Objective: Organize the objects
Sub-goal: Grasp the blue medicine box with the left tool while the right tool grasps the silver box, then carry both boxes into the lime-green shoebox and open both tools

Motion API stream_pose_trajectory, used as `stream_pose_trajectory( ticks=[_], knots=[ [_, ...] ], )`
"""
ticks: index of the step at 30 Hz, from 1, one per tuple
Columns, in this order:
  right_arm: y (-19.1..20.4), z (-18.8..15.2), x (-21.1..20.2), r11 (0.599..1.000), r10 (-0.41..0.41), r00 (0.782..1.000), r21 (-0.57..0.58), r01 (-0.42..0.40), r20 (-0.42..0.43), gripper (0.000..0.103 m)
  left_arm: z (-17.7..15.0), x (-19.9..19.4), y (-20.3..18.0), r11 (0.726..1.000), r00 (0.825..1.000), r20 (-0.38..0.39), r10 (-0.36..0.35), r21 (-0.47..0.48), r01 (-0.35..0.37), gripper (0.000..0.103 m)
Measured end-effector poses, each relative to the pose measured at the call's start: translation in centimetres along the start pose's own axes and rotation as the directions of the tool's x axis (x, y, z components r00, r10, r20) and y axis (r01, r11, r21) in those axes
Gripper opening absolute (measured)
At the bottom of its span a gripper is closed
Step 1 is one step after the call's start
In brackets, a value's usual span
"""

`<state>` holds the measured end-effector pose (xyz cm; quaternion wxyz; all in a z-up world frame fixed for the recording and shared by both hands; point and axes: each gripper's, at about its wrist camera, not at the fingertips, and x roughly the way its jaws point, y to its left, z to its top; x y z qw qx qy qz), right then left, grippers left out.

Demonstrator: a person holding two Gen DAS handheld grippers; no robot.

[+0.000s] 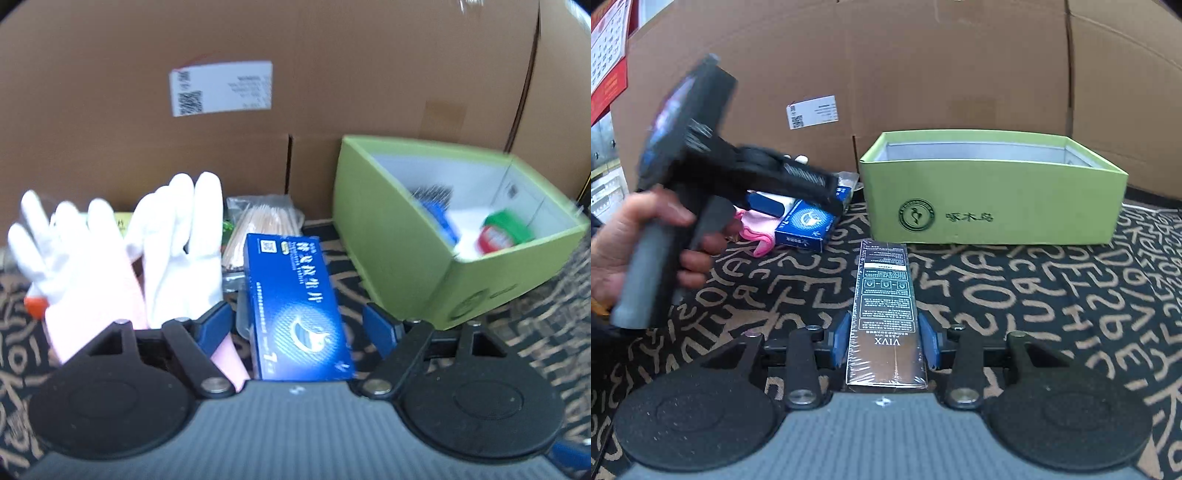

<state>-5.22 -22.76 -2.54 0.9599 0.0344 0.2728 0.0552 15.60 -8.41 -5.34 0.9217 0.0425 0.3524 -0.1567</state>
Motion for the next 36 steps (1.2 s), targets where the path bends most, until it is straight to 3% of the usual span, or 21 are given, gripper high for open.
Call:
stream_pose_trajectory(
  ticks=[1,2,5,12,19,22,25,27,28,30,33,36],
  knots=[
    [-0.1,-0.1,-0.1,1.000,-0.002,1.000,0.003,0.002,0.000,0.045,-0.2,0.5,0.1,1.000,1.000,-0.012,0.009,0.018,-0.009,0.066],
    [-0.1,-0.2,-0.1,1.000,-0.002,1.000,0.004,0.002,0.000,0.045,-0.5,0.7,0.2,1.000,1.000,-0.022,0.002,0.020,-0.002,0.061],
    [-0.1,-0.2,0.0,1.000,0.001,1.000,0.001,-0.001,-0.008,0.045,-1.0,-0.1,1.4,0.999,0.998,-0.040,-0.048,-0.023,0.047,0.059],
    [0.7,-0.4,-0.6,1.000,0.025,0.999,-0.013,-0.025,-0.026,0.045,-4.9,-5.9,2.3,0.992,0.990,-0.073,-0.122,0.025,0.124,0.059],
    [1.1,0.1,-0.9,0.999,0.015,1.000,-0.042,-0.015,-0.010,0.051,-7.4,-10.0,3.1,0.990,0.992,-0.070,-0.106,0.085,0.111,0.060],
    [1.1,0.4,-0.3,0.999,-0.001,1.000,-0.052,0.000,-0.019,0.051,-6.6,-9.7,2.6,0.987,0.991,-0.062,-0.122,0.101,0.128,0.060],
    [1.4,0.6,0.3,0.997,-0.007,0.999,-0.071,0.004,-0.032,0.051,-6.2,-8.9,1.4,0.981,0.992,-0.062,-0.106,0.154,0.114,0.069],
    [1.4,0.8,0.7,0.997,-0.008,0.999,-0.080,0.005,-0.040,0.051,-6.4,-8.3,0.8,0.977,0.993,-0.073,-0.091,0.184,0.103,0.067],
    [1.5,0.9,0.8,0.997,-0.010,0.999,-0.081,0.007,-0.043,0.051,-6.7,-8.1,0.7,0.976,0.993,-0.081,-0.090,0.193,0.104,0.059],
    [1.5,1.0,1.1,0.996,-0.004,0.999,-0.091,-0.001,-0.049,0.051,-7.2,-7.7,0.8,0.976,0.990,-0.105,-0.098,0.186,0.117,0.058],
    [1.7,1.1,1.8,0.995,-0.005,0.998,-0.100,-0.001,-0.060,0.047,-7.3,-7.4,0.9,0.978,0.992,-0.097,-0.080,0.185,0.097,0.069],
    [1.6,0.9,2.2,0.997,0.003,0.997,-0.076,-0.009,-0.071,0.043,-7.1,-7.1,0.8,0.978,0.992,-0.098,-0.079,0.185,0.096,0.071]
  ],
)
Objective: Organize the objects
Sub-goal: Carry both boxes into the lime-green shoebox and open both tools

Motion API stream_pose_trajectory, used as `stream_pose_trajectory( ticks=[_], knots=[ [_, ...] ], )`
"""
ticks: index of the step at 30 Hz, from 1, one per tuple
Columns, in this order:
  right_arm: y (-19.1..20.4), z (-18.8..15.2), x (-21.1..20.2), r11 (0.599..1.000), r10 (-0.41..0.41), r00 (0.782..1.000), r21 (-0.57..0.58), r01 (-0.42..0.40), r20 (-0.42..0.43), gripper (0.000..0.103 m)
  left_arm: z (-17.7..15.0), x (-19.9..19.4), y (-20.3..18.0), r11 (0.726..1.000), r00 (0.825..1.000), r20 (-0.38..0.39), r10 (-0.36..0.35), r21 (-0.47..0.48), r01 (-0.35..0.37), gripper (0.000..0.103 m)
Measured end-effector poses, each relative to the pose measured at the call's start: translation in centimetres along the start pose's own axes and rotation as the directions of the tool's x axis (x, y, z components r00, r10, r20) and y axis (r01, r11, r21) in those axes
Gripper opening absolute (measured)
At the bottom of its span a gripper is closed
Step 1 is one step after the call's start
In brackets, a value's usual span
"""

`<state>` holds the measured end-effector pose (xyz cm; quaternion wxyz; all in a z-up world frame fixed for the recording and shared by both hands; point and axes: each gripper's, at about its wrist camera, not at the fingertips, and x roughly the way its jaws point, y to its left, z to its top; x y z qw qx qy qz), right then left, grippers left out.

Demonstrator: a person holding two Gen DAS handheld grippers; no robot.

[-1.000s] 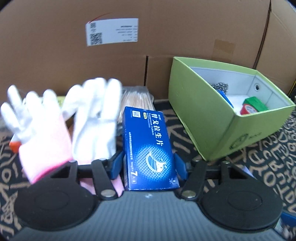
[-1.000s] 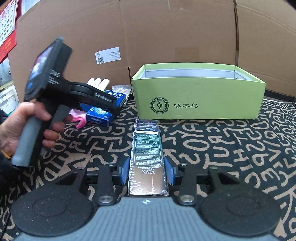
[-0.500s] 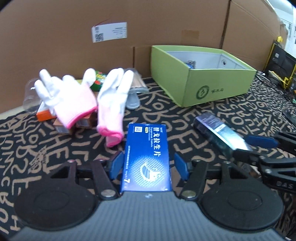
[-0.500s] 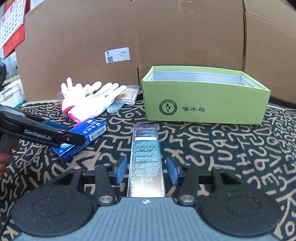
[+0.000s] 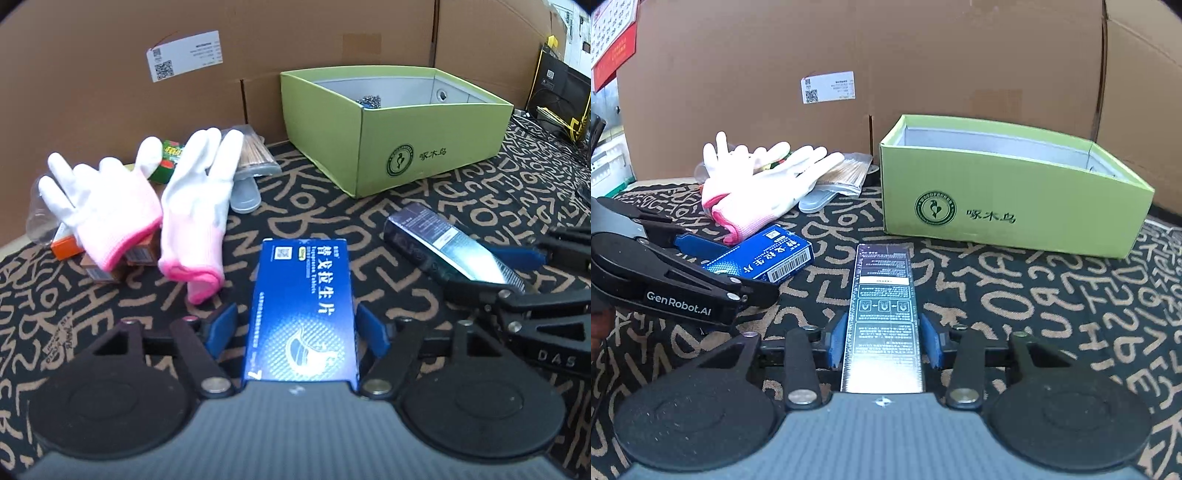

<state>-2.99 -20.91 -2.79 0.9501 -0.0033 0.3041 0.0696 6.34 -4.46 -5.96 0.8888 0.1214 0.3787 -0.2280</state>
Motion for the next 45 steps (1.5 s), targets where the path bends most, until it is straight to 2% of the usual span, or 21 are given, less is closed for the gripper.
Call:
stream_pose_trajectory(
  ticks=[1,2,3,7,12,17,22,26,30,34,39,45],
  knots=[
    [0.0,-0.1,0.0,1.000,0.001,1.000,0.004,-0.001,0.004,0.043,0.1,0.1,-0.1,1.000,1.000,0.002,-0.003,0.003,0.003,0.069],
    [0.0,-0.2,0.0,1.000,0.002,1.000,0.008,-0.002,0.008,0.043,0.1,0.2,-0.2,1.000,1.000,0.007,-0.013,0.007,0.013,0.059],
    [-0.1,-0.2,-0.1,1.000,0.004,1.000,0.017,-0.004,0.010,0.043,0.2,0.1,-0.3,1.000,0.999,0.011,-0.030,0.009,0.030,0.055],
    [-0.7,-0.5,-1.1,0.998,0.005,0.999,0.056,-0.007,0.035,0.043,0.1,-0.3,-0.8,1.000,1.000,0.012,-0.023,0.009,0.022,0.055],
    [-2.1,0.0,-3.4,0.993,0.017,0.995,0.111,-0.028,0.094,0.043,0.9,-3.0,-1.0,0.995,0.994,0.063,-0.089,-0.038,0.091,0.055],
    [-4.6,2.7,-5.5,0.990,0.030,0.984,0.132,-0.053,0.175,0.043,5.2,-6.2,-2.4,0.986,0.971,0.180,-0.159,-0.021,0.165,0.055],
    [-7.6,6.8,-6.1,0.995,-0.020,0.971,0.102,-0.005,0.237,0.043,10.4,-6.7,-4.6,0.982,0.948,0.265,-0.178,-0.010,0.188,0.055],
    [-10.6,10.3,-4.6,0.991,-0.110,0.965,0.095,0.089,0.240,0.043,14.7,-5.1,-6.3,0.973,0.937,0.280,-0.208,-0.036,0.227,0.055],
    [-13.8,12.9,-2.1,0.983,-0.167,0.957,0.117,0.143,0.239,0.043,18.3,-2.0,-7.5,0.975,0.936,0.301,-0.183,-0.069,0.212,0.055],
    [-16.3,14.4,0.7,0.973,-0.207,0.946,0.156,0.172,0.249,0.043,21.1,2.2,-8.3,0.976,0.948,0.277,-0.159,-0.103,0.194,0.055],
    [-18.3,15.2,4.4,0.966,-0.221,0.949,0.183,0.182,0.223,0.043,22.6,6.4,-9.8,0.984,0.964,0.232,-0.129,-0.089,0.153,0.055],
    [-19.0,14.3,7.6,0.971,-0.214,0.961,0.150,0.188,0.178,0.043,23.0,9.9,-10.0,0.985,0.975,0.186,-0.118,-0.099,0.138,0.055]
  ],
)
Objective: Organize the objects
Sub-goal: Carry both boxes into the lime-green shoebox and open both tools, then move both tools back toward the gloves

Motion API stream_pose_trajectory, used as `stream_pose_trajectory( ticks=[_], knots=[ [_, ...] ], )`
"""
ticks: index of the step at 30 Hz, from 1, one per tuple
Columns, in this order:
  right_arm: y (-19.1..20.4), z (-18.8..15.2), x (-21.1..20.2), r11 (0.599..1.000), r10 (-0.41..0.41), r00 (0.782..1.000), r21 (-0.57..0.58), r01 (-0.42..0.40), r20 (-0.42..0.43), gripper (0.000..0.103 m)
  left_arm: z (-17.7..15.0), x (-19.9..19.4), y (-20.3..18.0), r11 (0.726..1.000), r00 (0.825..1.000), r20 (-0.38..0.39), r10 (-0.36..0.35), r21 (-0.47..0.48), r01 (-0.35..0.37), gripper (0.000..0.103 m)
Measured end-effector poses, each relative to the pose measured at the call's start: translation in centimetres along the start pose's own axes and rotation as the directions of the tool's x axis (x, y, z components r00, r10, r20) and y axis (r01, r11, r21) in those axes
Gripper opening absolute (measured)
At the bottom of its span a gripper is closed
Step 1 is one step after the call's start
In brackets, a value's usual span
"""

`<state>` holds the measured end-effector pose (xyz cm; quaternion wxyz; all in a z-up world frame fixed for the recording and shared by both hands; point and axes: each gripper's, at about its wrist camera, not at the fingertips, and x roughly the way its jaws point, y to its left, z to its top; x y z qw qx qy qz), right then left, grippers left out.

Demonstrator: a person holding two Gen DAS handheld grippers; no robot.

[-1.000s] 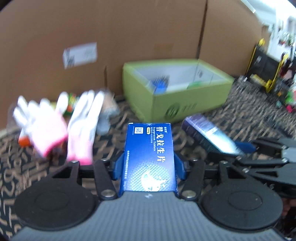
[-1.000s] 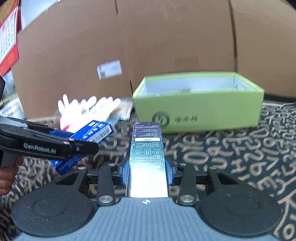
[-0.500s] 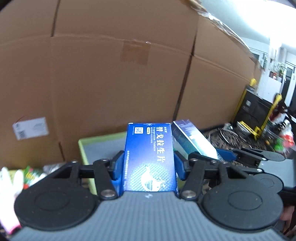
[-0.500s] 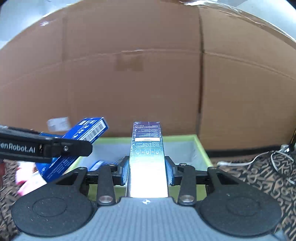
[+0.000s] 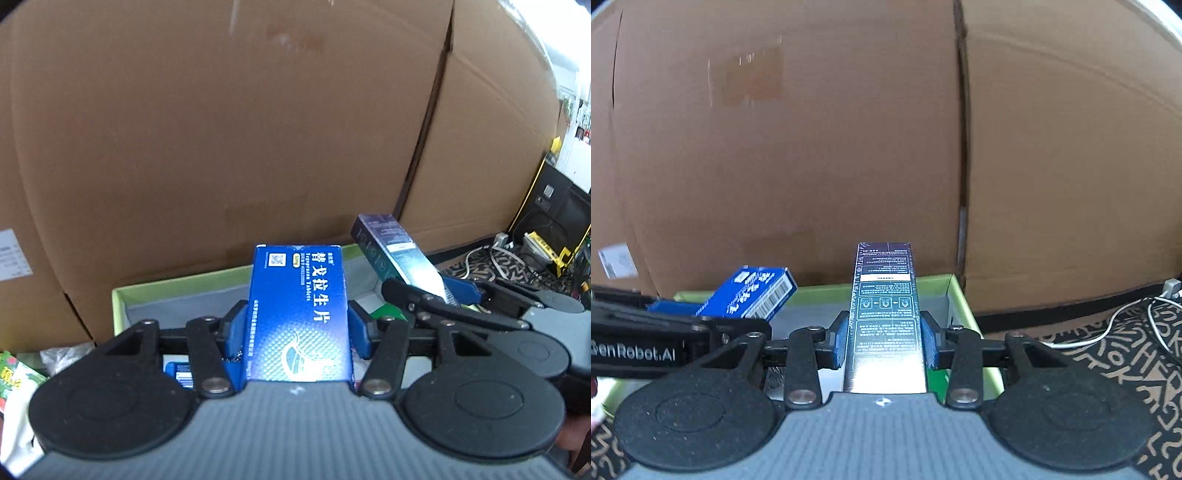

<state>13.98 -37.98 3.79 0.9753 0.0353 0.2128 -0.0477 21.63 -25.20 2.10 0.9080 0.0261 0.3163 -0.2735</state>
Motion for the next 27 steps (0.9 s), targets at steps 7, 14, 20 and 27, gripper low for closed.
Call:
stream_pose_trajectory(
  ticks=[7,14,20,27],
  knots=[
    [-0.3,-1.9,2.0,0.999,0.020,0.994,-0.044,-0.025,-0.106,0.045,-1.2,2.2,-0.2,0.998,0.998,0.011,0.064,0.018,-0.064,0.090],
    [1.3,-2.2,-0.5,0.989,-0.013,0.998,-0.149,0.005,-0.056,0.075,-1.7,0.6,1.0,0.999,0.998,0.050,0.037,-0.026,-0.035,0.103],
    [2.0,-1.3,-5.6,0.991,-0.041,0.999,-0.129,0.044,0.025,0.087,-2.3,-3.7,1.5,0.997,0.995,0.095,0.028,-0.071,-0.021,0.103],
    [6.0,-2.2,-10.0,0.993,-0.013,1.000,-0.118,0.014,0.009,0.096,-5.5,-9.5,2.9,0.995,0.998,0.052,0.037,-0.093,-0.032,0.103]
  ],
)
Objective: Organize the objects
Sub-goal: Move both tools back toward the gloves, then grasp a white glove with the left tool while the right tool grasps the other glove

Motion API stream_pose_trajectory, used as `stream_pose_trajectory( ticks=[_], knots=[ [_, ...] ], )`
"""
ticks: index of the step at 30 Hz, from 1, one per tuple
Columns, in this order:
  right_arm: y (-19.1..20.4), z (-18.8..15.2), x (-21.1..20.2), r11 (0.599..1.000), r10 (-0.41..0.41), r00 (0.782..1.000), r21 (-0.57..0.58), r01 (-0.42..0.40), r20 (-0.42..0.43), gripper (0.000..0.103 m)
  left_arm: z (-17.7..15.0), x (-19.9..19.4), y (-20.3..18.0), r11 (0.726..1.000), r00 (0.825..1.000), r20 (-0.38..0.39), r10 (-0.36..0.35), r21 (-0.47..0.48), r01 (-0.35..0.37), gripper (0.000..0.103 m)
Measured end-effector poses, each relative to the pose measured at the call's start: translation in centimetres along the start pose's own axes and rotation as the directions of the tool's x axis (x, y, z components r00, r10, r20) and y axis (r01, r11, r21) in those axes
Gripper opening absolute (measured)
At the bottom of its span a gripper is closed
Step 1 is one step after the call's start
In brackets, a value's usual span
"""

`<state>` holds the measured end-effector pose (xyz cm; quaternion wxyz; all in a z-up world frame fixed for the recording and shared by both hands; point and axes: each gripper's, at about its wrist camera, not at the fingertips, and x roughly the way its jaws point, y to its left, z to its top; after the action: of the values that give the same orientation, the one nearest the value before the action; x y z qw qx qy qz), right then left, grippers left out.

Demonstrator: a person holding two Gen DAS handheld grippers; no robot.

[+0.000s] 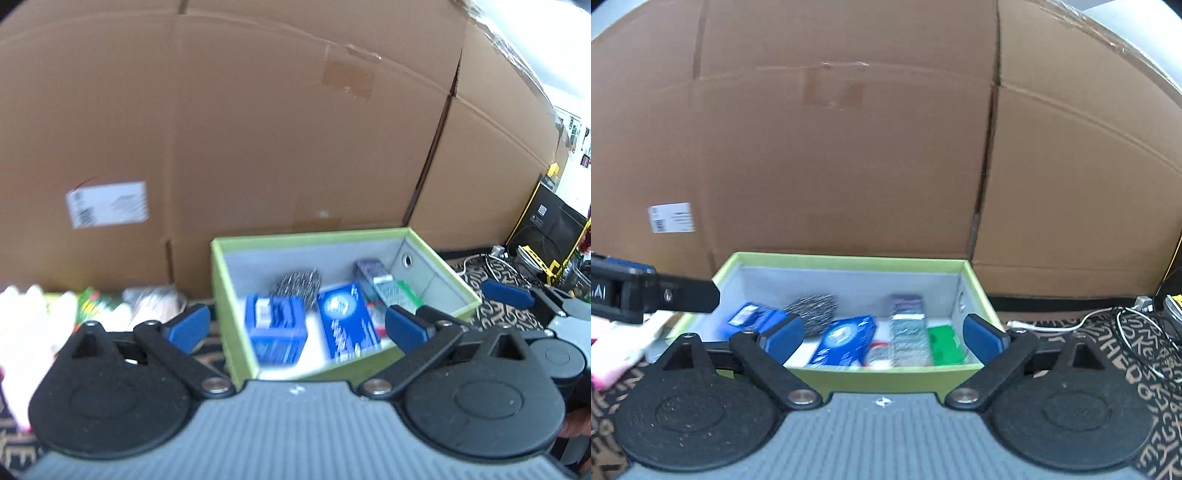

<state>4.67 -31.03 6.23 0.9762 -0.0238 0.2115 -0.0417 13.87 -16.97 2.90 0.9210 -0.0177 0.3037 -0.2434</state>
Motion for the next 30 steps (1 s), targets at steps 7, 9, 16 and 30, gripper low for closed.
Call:
stream_pose_trajectory(
  ticks=[7,9,16,30],
  knots=[
    [4.0,-1.5,-2.7,0.997,0.072,0.997,-0.017,-0.072,0.000,0.096,-2.8,-7.6,3.9,0.998,0.998,0.040,0.055,-0.035,-0.053,0.103],
    [5.1,-1.9,-3.3,0.995,0.095,0.995,-0.017,-0.096,-0.005,0.096,-3.9,-9.0,4.9,0.996,0.996,0.046,0.072,-0.046,-0.070,0.103],
    [9.4,-4.9,-4.2,0.982,0.187,0.981,-0.007,-0.188,-0.051,0.096,-7.7,-12.0,9.5,0.983,0.990,0.016,0.141,-0.117,-0.138,0.103],
    [15.6,-8.7,-2.3,0.952,0.301,0.938,-0.008,-0.307,-0.174,0.096,-8.9,-11.5,19.7,0.920,0.955,-0.030,0.294,-0.260,-0.292,0.103]
  ],
)
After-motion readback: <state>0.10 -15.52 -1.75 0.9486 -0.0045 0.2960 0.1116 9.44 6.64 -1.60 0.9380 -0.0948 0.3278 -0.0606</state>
